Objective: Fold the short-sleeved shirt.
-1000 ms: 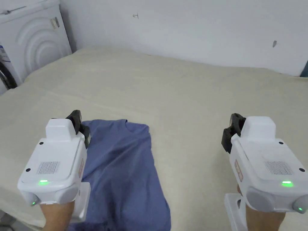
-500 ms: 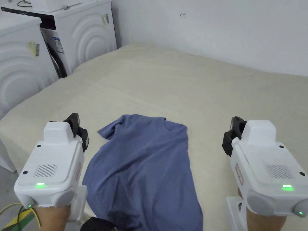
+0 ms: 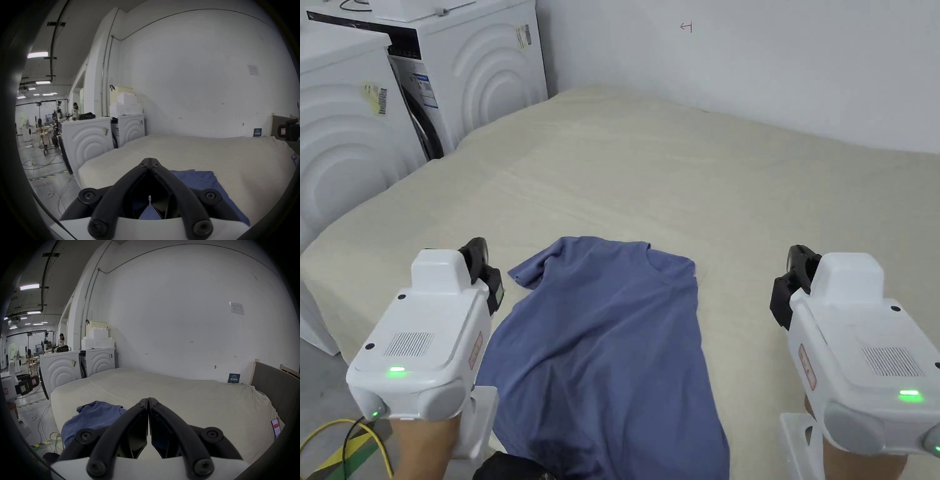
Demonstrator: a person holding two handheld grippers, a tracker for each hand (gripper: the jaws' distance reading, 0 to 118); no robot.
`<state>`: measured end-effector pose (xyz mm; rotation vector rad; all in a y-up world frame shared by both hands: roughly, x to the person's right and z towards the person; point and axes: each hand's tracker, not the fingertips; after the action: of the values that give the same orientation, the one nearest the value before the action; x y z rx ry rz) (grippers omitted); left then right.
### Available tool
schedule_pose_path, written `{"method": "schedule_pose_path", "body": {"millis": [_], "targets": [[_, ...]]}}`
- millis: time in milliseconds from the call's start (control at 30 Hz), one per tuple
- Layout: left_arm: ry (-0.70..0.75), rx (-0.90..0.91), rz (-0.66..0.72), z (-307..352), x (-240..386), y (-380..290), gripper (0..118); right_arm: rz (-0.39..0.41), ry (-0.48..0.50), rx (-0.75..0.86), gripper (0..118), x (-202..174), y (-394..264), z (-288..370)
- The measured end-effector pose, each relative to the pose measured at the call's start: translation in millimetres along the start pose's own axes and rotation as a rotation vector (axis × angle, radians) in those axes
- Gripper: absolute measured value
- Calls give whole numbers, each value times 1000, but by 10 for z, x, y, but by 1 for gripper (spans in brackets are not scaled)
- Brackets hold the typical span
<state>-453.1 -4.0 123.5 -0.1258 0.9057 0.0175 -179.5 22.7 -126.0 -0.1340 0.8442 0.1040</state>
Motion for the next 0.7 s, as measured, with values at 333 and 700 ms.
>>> {"method": "schedule_pose_path", "body": {"millis": [333, 700], "targets": [[-187, -354, 69, -862, 363, -213, 5, 8, -55, -35, 0, 221, -94, -97], [-190, -822, -20, -1759, 834, -1045, 101, 9, -114, -112, 0, 474, -327, -270]]}}
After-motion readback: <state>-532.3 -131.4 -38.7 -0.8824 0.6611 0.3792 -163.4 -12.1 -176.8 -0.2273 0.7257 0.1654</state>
